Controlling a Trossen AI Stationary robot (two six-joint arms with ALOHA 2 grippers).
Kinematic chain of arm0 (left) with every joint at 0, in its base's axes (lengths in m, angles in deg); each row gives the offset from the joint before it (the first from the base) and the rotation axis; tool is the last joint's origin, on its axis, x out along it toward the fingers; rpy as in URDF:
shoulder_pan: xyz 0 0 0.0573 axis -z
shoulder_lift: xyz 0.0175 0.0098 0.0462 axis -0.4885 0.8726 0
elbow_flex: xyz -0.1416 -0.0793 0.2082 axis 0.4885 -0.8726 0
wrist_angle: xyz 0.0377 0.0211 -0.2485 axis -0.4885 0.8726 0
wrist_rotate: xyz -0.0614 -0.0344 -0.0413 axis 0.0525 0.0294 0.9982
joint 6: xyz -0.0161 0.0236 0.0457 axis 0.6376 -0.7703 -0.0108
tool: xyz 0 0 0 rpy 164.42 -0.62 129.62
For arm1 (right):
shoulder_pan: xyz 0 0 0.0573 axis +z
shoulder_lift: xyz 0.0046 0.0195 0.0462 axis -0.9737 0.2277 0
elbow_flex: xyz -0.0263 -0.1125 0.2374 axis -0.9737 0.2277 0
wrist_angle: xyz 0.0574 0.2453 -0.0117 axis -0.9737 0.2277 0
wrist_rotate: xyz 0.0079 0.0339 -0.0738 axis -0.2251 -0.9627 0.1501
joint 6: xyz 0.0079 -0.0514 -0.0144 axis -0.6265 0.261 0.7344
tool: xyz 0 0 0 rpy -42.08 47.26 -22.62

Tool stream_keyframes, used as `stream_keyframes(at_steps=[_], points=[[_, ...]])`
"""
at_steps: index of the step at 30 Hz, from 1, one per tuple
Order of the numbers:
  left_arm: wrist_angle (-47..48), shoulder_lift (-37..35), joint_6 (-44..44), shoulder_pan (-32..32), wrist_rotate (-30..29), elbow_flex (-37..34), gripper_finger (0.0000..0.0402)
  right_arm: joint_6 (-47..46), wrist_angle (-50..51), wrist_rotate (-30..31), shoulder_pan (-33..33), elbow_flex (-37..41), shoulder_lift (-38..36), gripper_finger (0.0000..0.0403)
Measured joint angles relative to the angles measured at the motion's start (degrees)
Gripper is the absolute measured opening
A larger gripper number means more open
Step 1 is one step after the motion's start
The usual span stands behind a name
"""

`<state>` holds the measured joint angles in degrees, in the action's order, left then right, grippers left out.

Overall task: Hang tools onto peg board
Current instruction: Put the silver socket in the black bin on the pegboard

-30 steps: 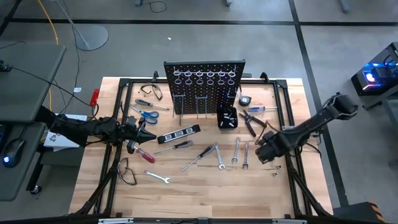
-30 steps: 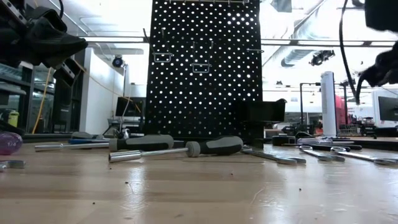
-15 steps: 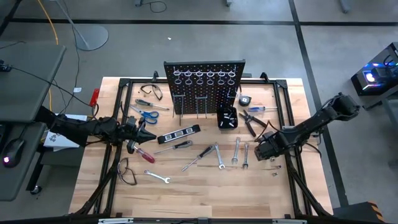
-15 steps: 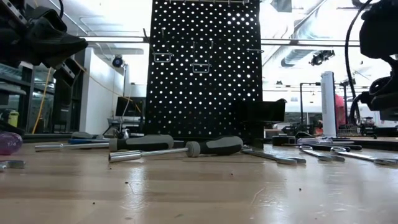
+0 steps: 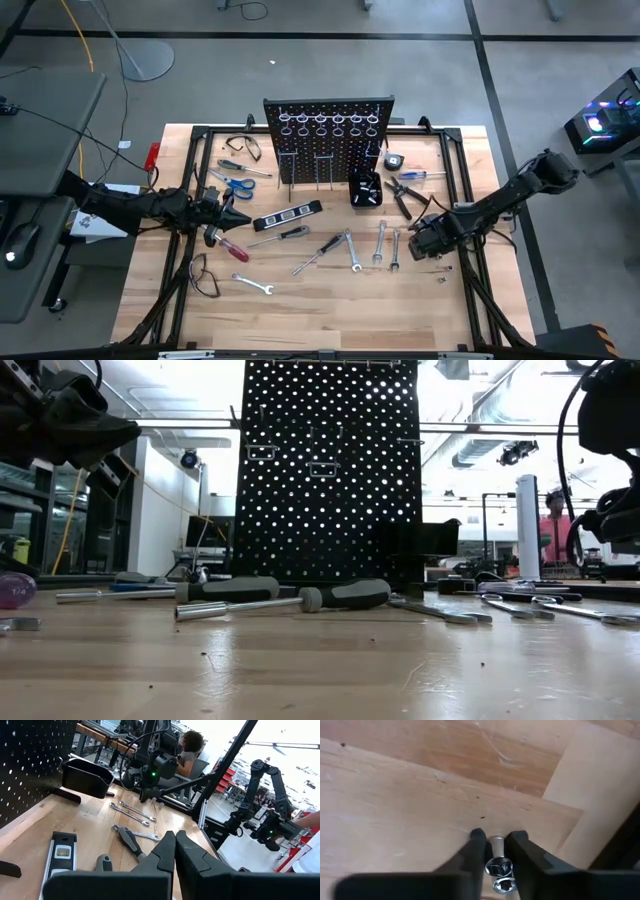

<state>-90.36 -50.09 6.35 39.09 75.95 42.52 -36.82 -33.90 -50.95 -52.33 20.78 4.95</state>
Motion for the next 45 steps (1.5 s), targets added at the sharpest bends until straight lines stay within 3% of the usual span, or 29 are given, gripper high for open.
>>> stream_keyframes(at_steps=[1,8,12,16,21,23,27,32,35,42,45], points=[[0.00,0.02,0.00,-0.02,0.02,0.00,0.0000,0.07,0.10,0.21,0.00,-0.33,0.03,0.0036],[0.02,0.00,0.00,-0.02,0.02,0.00,0.0000,1.73,2.85,5.09,-1.68,-6.12,0.11,0.0038],[0.04,0.01,0.00,0.00,0.02,0.00,0.0000,5.43,2.71,16.67,-4.45,-13.84,0.00,0.0038],[0.04,0.00,0.00,0.00,0.02,0.00,0.0000,14.37,-4.30,29.79,-9.71,-20.47,-0.03,0.0038],[0.07,0.00,0.00,-0.01,0.02,0.00,0.0000,26.97,-15.95,34.09,-19.64,-22.02,0.60,0.0039],[0.07,0.00,0.00,0.00,0.02,0.00,0.0000,29.92,-18.10,33.50,-23.25,-22.00,1.92,0.0055],[0.07,0.00,0.00,0.00,0.02,0.00,0.0000,33.80,-22.60,26.84,-27.97,-21.95,4.33,0.0115],[0.09,0.00,0.00,0.00,0.02,0.00,0.0000,37.03,-23.35,24.29,-28.63,-21.95,4.99,0.0178],[0.09,0.00,0.00,-0.02,0.02,0.00,0.0000,39.39,-19.46,17.70,-28.26,-21.95,3.68,0.0195],[0.11,0.00,0.00,0.00,0.04,0.02,0.0000,32.28,9.28,3.93,-15.60,-21.62,1.94,0.0200],[0.09,0.02,0.00,-0.01,0.02,0.02,0.0000,23.63,13.82,-1.92,-6.92,-18.68,1.90,0.0200]])
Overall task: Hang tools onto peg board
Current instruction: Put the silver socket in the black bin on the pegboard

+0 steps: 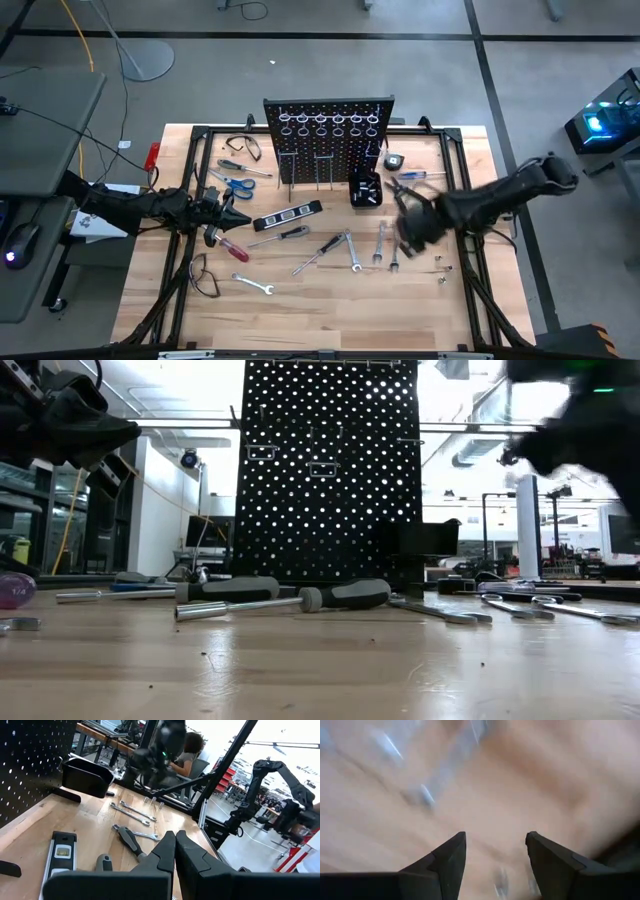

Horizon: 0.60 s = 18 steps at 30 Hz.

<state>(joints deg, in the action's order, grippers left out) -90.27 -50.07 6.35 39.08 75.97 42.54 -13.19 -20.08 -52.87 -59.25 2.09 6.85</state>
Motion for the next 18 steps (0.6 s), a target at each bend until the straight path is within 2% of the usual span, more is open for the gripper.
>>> stream_keyframes(at_steps=[3,5,8,11,18], points=[[0.02,0.00,0.00,0.01,0.02,0.00,0.0000,-10.90,-2.55,-4.67,8.17,4.18,0.01,0.0200],[0.01,-0.02,0.00,0.00,0.01,0.00,0.0000,-19.03,-3.69,-4.60,12.39,6.78,0.02,0.0200],[0.02,-0.02,0.00,-0.01,0.00,0.00,0.0000,-27.03,-3.25,-2.77,15.31,8.93,0.02,0.0201],[0.02,-0.02,0.00,-0.01,0.00,0.00,0.0000,-29.37,-3.76,0.71,15.65,10.38,0.02,0.0201],[0.04,-0.02,0.00,-0.01,0.00,0.00,0.0000,-31.21,-12.44,1.18,14.18,16.47,0.02,0.0200]])
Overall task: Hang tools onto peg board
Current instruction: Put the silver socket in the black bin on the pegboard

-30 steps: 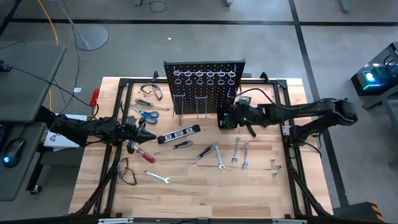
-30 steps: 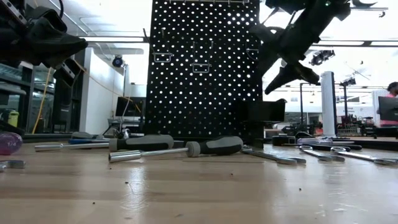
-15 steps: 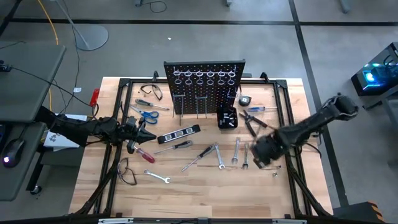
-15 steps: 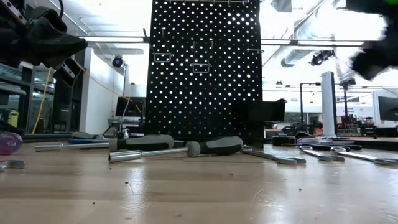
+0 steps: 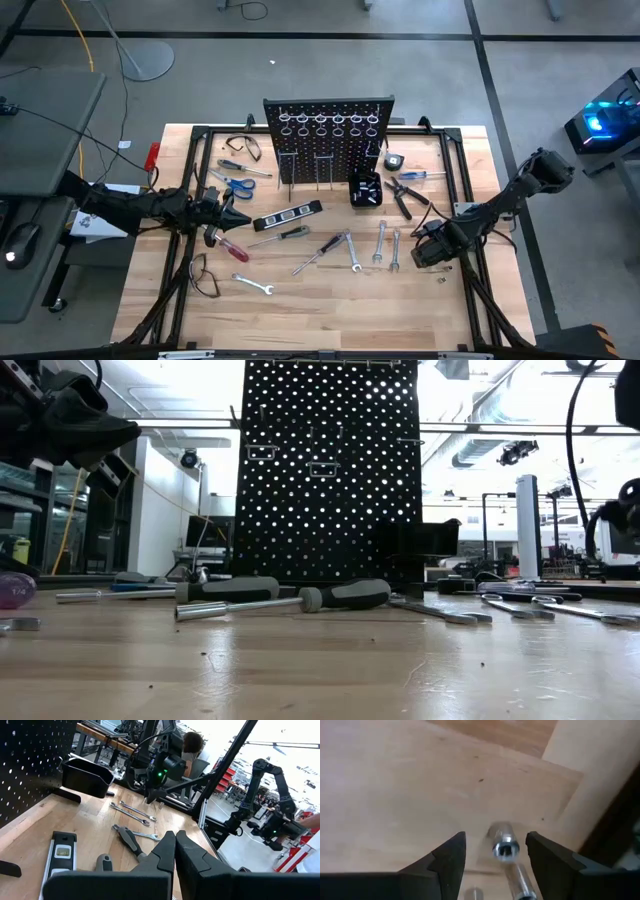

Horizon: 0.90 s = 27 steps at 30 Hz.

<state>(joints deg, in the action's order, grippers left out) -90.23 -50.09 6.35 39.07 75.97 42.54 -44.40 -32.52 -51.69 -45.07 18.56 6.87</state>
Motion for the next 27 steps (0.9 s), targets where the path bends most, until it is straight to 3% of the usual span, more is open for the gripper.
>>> stream_keyframes(at_steps=[4,6,11,17,22,24,27], points=[[0.00,0.01,0.00,0.02,0.00,0.00,0.0000,-2.67,-3.65,-0.02,-0.02,3.05,-0.23,0.0190],[0.00,0.01,0.00,0.02,0.00,0.00,0.0000,-2.72,-4.50,-0.40,-0.02,3.34,-0.26,0.0166],[0.00,0.02,0.00,0.00,0.00,0.00,0.0000,-1.76,-3.80,2.70,0.05,0.51,0.02,0.0040],[0.00,0.01,0.00,0.01,-0.02,0.01,0.0000,0.44,-1.13,17.86,-2.09,-9.62,-0.09,0.0037],[-0.02,0.01,0.00,0.00,-0.02,0.01,0.0000,11.61,-3.22,35.93,-9.66,-17.16,-0.13,0.0037],[-0.01,0.02,0.00,0.01,0.00,0.01,0.0000,18.78,-7.86,39.10,-14.42,-18.64,-0.13,0.0037],[-0.02,0.00,0.00,0.02,0.00,0.02,0.0000,30.81,-18.01,37.91,-21.99,-19.01,-0.05,0.0037]])
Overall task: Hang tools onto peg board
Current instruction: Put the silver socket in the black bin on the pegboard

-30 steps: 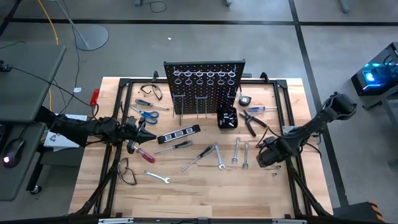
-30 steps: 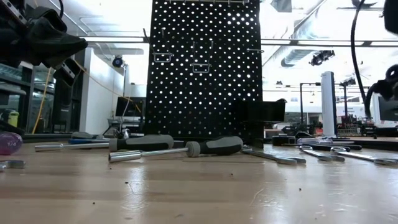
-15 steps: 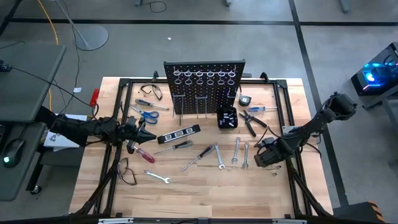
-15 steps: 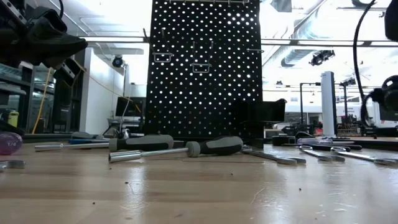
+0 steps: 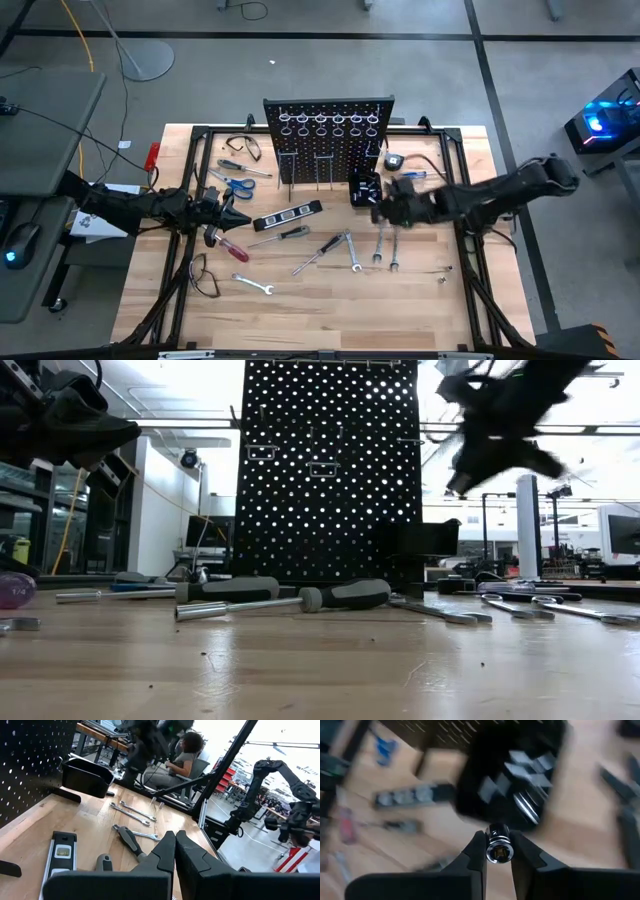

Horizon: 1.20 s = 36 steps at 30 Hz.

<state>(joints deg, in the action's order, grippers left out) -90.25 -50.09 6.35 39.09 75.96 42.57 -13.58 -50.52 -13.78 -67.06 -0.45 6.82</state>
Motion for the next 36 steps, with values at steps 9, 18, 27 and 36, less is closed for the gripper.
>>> stream_keyframes(at_steps=[9,18,27,36], points=[[0.02,0.02,0.00,-0.02,0.00,-0.02,0.0000,12.68,-6.61,-7.50,-12.75,0.23,1.57,0.0146],[0.02,0.01,0.00,-0.01,0.00,0.00,0.0000,17.54,-0.70,-23.60,-11.66,0.14,1.13,0.0219],[0.01,0.01,0.00,-0.01,0.00,0.00,0.0000,-1.76,36.72,-33.54,10.12,0.13,1.22,0.0221],[0.01,0.02,0.00,-0.01,0.00,0.00,0.0000,-26.08,28.77,-42.92,27.40,4.39,1.21,0.0222]])
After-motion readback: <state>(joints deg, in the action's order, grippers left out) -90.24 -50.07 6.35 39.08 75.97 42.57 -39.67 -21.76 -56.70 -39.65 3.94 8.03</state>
